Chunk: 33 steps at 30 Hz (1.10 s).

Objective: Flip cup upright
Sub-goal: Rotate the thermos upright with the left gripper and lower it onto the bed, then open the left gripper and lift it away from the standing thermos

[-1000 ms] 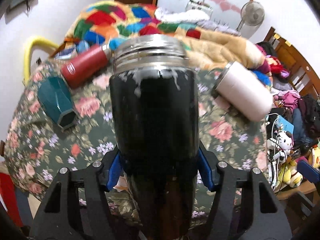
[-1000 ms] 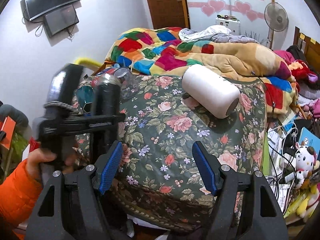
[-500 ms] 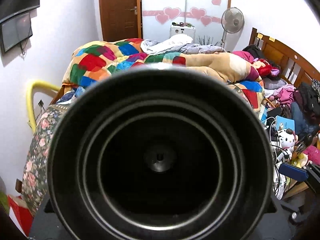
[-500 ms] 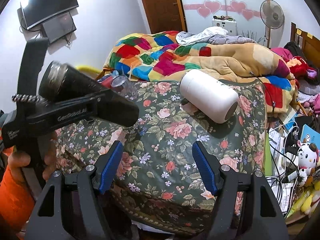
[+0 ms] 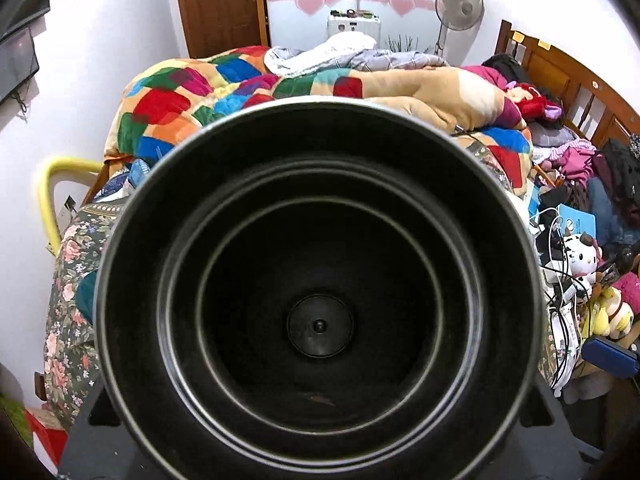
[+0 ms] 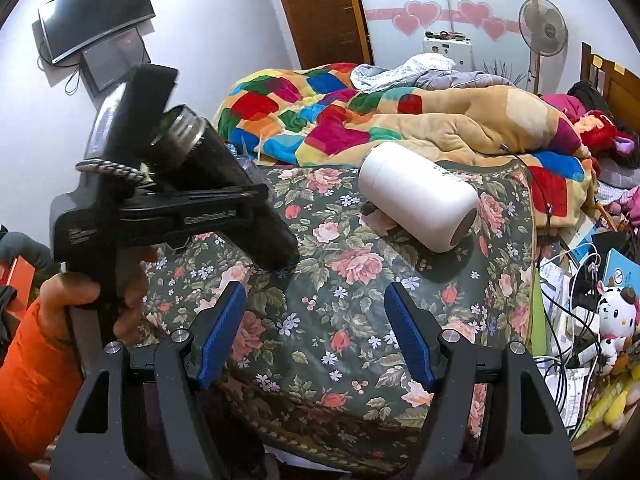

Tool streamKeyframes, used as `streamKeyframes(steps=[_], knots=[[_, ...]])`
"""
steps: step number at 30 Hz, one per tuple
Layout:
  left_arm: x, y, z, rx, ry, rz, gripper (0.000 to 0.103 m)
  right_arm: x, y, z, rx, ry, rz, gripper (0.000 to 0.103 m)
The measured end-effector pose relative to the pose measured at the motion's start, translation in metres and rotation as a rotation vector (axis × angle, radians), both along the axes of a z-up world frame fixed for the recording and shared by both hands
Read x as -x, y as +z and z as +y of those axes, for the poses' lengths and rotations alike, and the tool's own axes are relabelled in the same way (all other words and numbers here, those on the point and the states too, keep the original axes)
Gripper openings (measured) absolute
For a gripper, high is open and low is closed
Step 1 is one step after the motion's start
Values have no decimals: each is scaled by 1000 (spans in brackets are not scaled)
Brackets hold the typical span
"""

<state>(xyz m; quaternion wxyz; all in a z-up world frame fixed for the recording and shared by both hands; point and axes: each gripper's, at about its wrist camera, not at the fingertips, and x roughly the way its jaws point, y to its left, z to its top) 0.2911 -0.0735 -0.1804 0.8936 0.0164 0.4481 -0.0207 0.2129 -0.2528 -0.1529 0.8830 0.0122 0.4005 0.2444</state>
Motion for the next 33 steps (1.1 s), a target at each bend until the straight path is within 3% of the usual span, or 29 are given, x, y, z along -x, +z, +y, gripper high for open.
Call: streamKeyframes(steps=[9, 12, 16, 21, 27, 33], knots=[[-3, 1, 0, 10, 10, -2, 64, 0, 4, 1, -7, -4, -7, 69], [4, 10, -1, -9, 1, -30, 70, 2, 9, 0, -6, -10, -22, 69], [23, 35, 3, 12, -17, -86, 70, 8, 21, -2, -19, -20, -53, 69], [73, 81, 15, 51, -25, -217, 70, 24, 49, -3, -39, -34, -135, 69], [148, 139, 23, 51, -29, -429, 72, 62, 97, -6, -75, -61, -307, 69], [224, 180, 29, 50, -14, -650, 86, 106, 139, -5, -125, -78, -478, 69]])
